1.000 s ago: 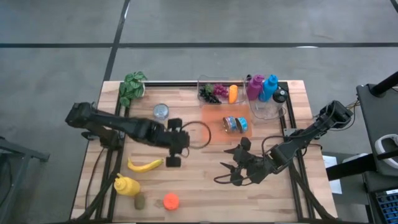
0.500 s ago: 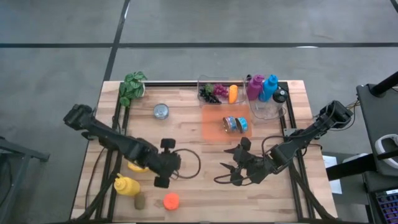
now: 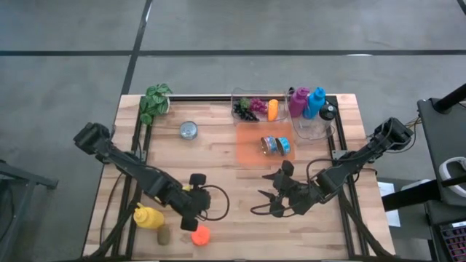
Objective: Pick & Place Food Item
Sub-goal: Put the banana into the left transparent bin
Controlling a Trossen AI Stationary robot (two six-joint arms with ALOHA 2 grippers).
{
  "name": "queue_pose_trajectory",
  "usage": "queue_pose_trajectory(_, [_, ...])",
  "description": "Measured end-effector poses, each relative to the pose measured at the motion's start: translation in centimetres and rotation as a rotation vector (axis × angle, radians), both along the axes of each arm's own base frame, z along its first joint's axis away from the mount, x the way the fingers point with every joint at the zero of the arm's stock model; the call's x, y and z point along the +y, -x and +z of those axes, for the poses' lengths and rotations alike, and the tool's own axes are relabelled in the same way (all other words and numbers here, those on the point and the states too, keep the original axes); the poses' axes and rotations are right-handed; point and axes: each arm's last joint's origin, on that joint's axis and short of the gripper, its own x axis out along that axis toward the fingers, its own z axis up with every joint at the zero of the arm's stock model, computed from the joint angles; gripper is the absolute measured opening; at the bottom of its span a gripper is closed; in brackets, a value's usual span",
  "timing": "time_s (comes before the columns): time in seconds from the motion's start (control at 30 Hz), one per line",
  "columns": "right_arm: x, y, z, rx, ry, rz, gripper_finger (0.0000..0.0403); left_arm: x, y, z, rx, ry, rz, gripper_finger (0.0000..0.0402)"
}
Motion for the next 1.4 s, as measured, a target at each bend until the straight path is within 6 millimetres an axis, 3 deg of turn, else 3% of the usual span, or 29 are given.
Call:
queue_pose_trajectory(0.3, [0.0,0.0,0.0,-0.005,-0.004,0.0,0.0259,0.3,0.5,-1.5,0.041,0.006,0.047,0.0069])
queue_pose_trajectory(0.7, [0.0,0.0,0.1,-0.006,-0.002,0.001,0.0264,0.3,0.4,-1.4,0.04,0.042,0.077,0.0077])
queue_pose_trajectory(1.03, [0.0,0.0,0.1,-0.007,-0.003,0.001,0.0248,0.4,0.6,-1.5,0.062,0.053,0.118,0.0156])
queue_pose_trajectory(1.4, [0.0,0.0,0.1,-0.007,-0.003,0.001,0.0258,1.6,2.3,-2.4,0.252,-0.016,0.26,0.0223])
